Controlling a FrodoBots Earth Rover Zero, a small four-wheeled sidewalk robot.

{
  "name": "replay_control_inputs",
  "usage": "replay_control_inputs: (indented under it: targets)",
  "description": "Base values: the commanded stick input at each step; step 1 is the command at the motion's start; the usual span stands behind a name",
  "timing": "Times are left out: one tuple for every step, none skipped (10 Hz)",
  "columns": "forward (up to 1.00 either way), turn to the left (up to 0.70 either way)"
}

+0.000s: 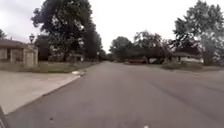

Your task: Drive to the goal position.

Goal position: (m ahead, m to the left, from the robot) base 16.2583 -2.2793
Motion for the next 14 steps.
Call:
replay_control_inputs:
  targets:
    - [0.7, 0.01]
    - [0.7, 0.0]
    - [0.7, 0.0]
    - [0.7, 0.0]
    - [0.7, 0.0]
    - [0.7, 0.0]
    - [0.7, 0.0]
    - [0.7, 0.0]
    - [0.7, 0.0]
    - [0.7, 0.0]
    - [0.7, 0.0]
    - [0.7, 0.0]
    - [0.7, 0.0]
    - [0.7, -0.16]
